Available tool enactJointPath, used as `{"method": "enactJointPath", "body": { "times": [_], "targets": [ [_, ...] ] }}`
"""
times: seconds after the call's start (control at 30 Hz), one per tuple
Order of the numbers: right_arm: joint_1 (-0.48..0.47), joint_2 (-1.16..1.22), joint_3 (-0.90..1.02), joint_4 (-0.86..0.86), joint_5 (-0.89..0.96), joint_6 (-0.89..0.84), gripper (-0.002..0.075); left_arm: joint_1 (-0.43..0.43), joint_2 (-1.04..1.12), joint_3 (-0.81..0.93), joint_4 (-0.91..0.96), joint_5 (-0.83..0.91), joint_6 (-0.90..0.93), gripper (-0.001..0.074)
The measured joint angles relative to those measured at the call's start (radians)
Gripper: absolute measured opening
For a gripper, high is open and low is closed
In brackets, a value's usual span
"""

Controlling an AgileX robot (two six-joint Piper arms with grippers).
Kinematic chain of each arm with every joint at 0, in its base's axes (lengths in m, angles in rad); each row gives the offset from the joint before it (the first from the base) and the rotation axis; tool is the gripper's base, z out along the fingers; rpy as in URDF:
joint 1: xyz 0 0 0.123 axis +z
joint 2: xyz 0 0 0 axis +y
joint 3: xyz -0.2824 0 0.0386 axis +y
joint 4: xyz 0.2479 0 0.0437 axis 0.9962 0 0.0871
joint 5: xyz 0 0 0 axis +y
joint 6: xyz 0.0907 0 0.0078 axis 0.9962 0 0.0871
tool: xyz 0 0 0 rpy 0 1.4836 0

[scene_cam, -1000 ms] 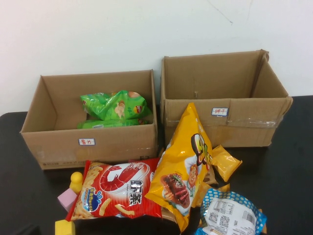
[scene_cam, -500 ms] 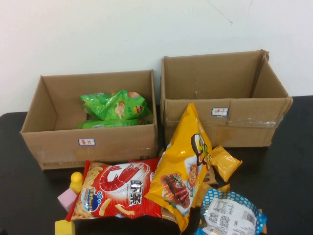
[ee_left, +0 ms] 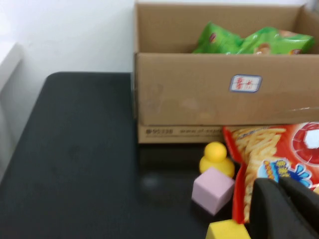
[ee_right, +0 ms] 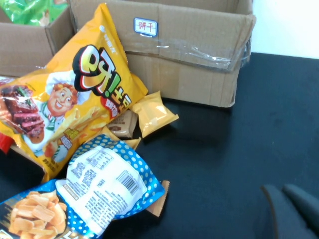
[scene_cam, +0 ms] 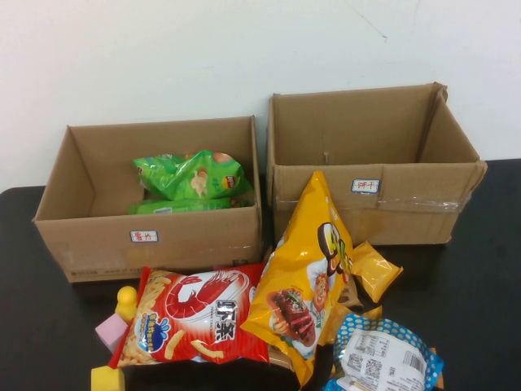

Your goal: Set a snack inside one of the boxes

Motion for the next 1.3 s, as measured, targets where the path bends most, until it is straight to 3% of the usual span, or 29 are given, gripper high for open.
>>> {"method": "enactJointPath", "body": {
  "times": [1.3],
  "targets": [
    [-0.012,-0.005,0.0,-0.025,0.0,0.002,0.0,-0.037,0.0,-0.005,0.03,0.035,0.004,-0.0001]
  ]
}}
